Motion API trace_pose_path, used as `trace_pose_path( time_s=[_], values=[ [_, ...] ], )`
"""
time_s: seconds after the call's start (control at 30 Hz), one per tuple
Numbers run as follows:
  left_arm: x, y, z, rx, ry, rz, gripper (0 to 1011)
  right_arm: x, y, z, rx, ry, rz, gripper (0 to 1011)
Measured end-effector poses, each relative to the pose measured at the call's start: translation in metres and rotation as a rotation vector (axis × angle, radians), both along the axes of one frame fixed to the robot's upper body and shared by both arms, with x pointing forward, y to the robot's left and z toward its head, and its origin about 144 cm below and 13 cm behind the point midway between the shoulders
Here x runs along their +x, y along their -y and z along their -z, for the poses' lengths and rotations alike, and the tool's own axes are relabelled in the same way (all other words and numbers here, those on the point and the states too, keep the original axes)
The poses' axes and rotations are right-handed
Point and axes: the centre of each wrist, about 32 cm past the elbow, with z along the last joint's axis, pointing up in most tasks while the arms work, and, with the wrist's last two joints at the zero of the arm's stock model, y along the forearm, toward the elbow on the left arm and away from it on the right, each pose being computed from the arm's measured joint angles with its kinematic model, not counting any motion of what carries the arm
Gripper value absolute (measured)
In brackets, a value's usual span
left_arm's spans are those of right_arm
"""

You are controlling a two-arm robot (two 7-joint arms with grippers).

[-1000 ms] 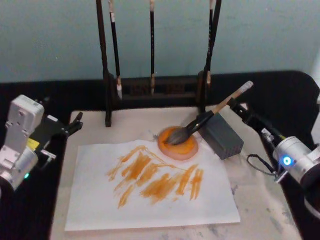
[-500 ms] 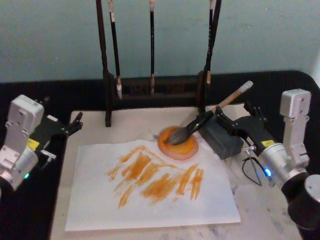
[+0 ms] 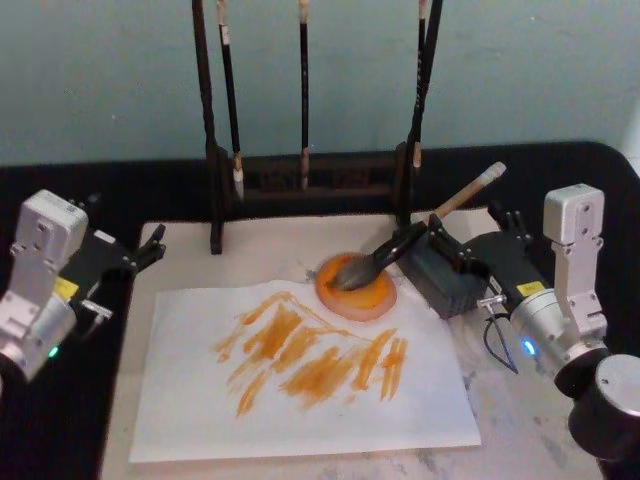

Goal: Pick up the brush from the inkstone, write on the paper, then place the brush back to its original position.

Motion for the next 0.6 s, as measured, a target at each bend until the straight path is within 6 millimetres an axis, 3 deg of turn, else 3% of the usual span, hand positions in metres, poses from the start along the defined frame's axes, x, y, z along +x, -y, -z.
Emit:
trace_pose_path(
  time_s=[0.6],
  values=[
    [0.0, 0.0, 0.0, 0.0, 0.0, 0.0, 1001, 0.0003, 0.0014, -0.0004, 0.013, -0.012, -0.001, 1000]
  ],
)
